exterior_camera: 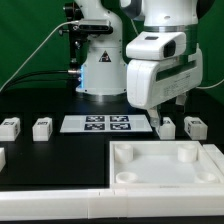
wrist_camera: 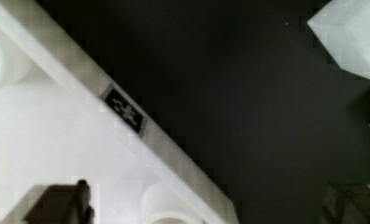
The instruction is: Assemble one leg
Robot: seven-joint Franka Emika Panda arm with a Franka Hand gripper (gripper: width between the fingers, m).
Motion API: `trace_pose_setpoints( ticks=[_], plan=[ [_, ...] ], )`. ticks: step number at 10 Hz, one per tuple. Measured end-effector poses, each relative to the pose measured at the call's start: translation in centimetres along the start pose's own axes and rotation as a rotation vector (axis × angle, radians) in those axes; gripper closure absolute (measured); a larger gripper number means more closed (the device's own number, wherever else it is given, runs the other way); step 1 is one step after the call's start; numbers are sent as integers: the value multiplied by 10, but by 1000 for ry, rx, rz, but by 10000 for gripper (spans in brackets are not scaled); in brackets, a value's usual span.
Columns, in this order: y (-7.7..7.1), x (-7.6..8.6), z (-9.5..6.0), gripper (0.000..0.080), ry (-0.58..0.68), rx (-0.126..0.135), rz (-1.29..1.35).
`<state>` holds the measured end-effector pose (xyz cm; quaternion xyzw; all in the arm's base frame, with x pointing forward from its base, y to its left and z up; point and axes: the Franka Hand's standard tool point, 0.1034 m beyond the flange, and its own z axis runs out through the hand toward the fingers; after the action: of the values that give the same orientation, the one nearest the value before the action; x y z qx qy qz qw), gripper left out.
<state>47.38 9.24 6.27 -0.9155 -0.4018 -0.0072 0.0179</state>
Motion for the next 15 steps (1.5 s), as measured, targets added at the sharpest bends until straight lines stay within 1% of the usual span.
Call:
trace_pose_setpoints(
  ticks=[4, 5, 6, 7, 8, 9, 10, 11, 12, 14, 15],
  plan=[
    [-1, -1, 1, 150, 1, 1, 22],
    [-8, -7, 6, 150, 1, 5, 97],
    [-14, -9, 8, 150, -8, 11, 162],
    [-24, -3, 7, 150, -8, 8, 266],
    [-40, 8, 6, 150, -9, 6, 357],
    [-51, 17, 8, 150, -7, 8, 409],
    [-60, 22, 11, 150, -9, 11, 431],
    [-66, 25, 15, 150, -8, 14, 431],
    [-68, 27, 16, 150, 4, 12, 422],
    [-69, 27, 17, 150, -3, 13, 420],
    [-70, 24, 17, 150, -45, 23, 419]
  ],
)
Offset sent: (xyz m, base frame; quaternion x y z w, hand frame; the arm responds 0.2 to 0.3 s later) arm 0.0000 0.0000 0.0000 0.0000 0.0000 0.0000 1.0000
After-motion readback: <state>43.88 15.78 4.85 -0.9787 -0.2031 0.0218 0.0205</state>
